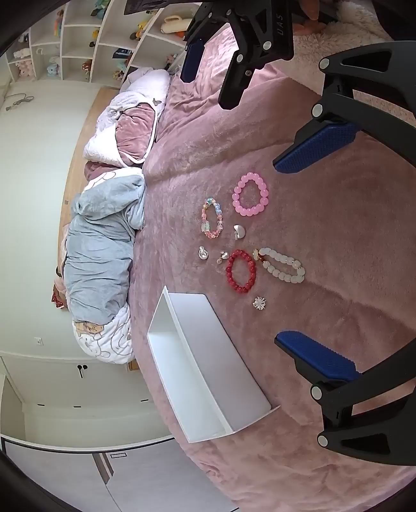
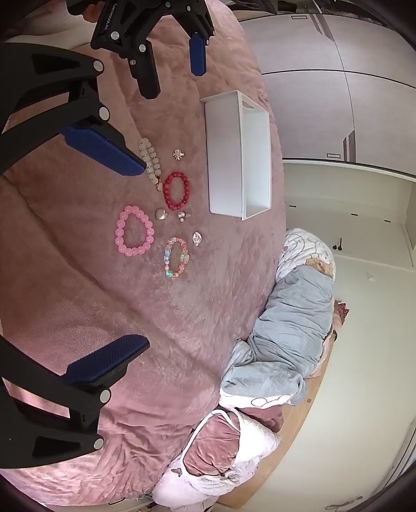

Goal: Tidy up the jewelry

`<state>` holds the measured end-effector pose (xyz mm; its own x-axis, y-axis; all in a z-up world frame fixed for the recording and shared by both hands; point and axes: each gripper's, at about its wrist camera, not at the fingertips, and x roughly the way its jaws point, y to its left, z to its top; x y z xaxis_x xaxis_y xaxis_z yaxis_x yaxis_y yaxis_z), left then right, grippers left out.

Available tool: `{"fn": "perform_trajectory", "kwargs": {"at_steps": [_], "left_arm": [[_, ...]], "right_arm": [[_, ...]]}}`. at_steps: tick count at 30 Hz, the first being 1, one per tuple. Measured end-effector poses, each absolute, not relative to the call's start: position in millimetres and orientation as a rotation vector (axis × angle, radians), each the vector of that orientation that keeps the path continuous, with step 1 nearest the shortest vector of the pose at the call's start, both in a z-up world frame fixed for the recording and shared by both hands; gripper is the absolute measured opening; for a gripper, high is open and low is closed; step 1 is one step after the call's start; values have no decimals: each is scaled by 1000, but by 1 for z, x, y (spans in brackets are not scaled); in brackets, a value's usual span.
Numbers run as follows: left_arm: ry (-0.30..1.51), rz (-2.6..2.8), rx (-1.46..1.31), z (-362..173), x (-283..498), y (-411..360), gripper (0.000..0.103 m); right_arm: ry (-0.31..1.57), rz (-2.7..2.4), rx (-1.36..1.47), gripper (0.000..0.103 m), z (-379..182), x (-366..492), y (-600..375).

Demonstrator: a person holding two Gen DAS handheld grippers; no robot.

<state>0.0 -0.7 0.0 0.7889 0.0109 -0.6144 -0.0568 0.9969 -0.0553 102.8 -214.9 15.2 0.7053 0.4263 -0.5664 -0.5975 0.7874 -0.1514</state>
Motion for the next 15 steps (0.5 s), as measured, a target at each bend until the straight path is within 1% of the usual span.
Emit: {"fn": "perform_trajectory", "kwargs": {"at_steps": [15], "left_arm": [[663, 43, -68, 0, 2, 1, 100]], "right_arm": [[543, 583, -335, 98, 15, 103, -215]]}}
